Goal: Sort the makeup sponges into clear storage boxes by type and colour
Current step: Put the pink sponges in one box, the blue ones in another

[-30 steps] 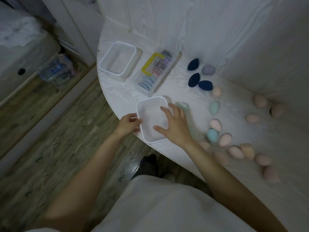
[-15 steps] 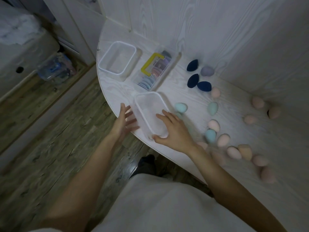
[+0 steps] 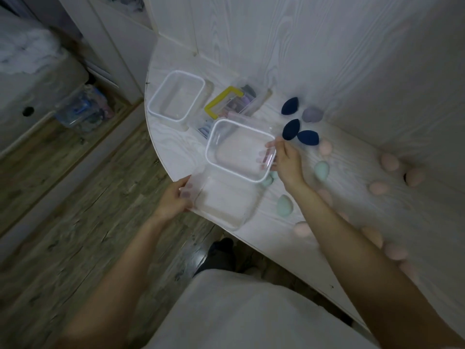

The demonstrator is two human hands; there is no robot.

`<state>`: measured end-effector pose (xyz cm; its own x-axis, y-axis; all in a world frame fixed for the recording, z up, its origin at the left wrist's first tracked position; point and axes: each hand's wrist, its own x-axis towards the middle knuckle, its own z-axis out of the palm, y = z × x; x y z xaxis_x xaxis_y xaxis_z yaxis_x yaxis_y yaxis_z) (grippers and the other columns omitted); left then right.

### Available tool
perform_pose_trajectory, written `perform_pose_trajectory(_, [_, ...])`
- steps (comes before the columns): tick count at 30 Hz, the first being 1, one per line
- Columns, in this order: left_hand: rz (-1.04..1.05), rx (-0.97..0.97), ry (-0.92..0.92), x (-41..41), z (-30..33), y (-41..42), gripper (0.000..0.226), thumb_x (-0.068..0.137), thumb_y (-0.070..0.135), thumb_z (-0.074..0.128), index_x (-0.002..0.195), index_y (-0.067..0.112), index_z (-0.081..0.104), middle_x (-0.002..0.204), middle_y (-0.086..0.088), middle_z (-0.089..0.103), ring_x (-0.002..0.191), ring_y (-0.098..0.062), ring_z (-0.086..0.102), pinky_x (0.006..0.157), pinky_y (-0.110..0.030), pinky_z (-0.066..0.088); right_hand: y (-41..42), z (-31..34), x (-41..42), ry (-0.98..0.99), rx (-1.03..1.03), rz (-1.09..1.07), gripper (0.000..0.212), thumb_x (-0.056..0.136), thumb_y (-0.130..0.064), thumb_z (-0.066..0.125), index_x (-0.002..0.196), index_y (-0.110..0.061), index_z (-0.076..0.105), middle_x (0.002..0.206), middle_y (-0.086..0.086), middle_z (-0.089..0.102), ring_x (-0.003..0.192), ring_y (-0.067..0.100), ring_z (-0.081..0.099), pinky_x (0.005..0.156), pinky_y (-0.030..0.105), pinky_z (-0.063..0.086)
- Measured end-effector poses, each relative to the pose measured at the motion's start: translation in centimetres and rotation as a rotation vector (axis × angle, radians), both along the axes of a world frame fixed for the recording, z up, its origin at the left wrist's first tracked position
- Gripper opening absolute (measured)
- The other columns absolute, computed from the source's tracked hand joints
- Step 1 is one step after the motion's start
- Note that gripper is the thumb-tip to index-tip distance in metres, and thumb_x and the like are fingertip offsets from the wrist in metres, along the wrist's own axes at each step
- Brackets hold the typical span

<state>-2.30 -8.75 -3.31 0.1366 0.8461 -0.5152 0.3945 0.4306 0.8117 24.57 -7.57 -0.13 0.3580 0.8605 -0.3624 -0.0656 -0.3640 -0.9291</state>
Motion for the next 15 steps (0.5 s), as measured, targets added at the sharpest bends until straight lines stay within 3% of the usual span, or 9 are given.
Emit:
perform_pose_trajectory(3, [0.049,0.009,-0.028,-0.7,0.0,-1.1,0.046,0.084,0.001,0.058,0.125,0.020,0.048,0.110,-0.001,0.053,0.087,-0.014,0.056,0.057,-0.024,0.055,2.9,-0.8,-1.3,-0.173,0.005,0.073,0.034,0.101,-0.032,0.035,0.082,-0.017,0.060,0.077,0.001,0.067,0.070,0.016,0.065,0.073,0.032,0.053])
perform_pose_trajectory(5, [0.117,0.021,-0.089,-0.7,-0.1,-1.6,0.050,0.075,0.010,0.069,0.118,0.025,0.048,0.106,0.004,0.052,0.090,-0.017,0.057,0.060,-0.027,0.057,4.5,-0.9,-1.8,-0.253,0.005,0.095,0.035,0.101,-0.034,0.034,0.089,-0.015,0.062,0.077,-0.002,0.065,0.069,0.014,0.060,0.075,0.030,0.049])
perform_pose_trajectory(10, [0.224,0.039,-0.199,0.7,-0.8,-0.7,0.049,0.083,0.000,0.065,0.121,0.019,0.041,0.120,-0.008,0.046,0.102,-0.023,0.054,0.060,-0.023,0.056,8.7,-0.7,-2.0,-0.388,-0.020,0.111,0.035,0.098,-0.038,0.039,0.100,-0.008,0.058,0.088,0.005,0.063,0.075,0.018,0.065,0.076,0.035,0.053])
perform_pose_trajectory(13, [0.199,0.009,-0.196,1.6,-1.6,0.2,0.056,0.086,0.004,0.063,0.131,0.023,0.035,0.126,-0.009,0.045,0.110,-0.027,0.053,0.069,-0.030,0.057,9.5,-0.9,-1.0,-0.333,0.006,0.109,0.022,0.098,-0.023,0.045,0.105,-0.005,0.056,0.101,0.009,0.062,0.087,0.021,0.063,0.067,0.022,0.056])
perform_pose_trajectory(15, [0.159,-0.004,-0.171,2.6,-2.0,0.7,0.065,0.086,0.006,0.063,0.139,0.022,0.029,0.130,-0.009,0.042,0.114,-0.027,0.050,0.073,-0.032,0.057,9.1,-1.1,-0.4,-0.295,0.019,0.138,0.019,0.097,-0.011,0.045,0.110,-0.006,0.058,0.109,0.006,0.060,0.098,0.022,0.061,0.072,0.019,0.054])
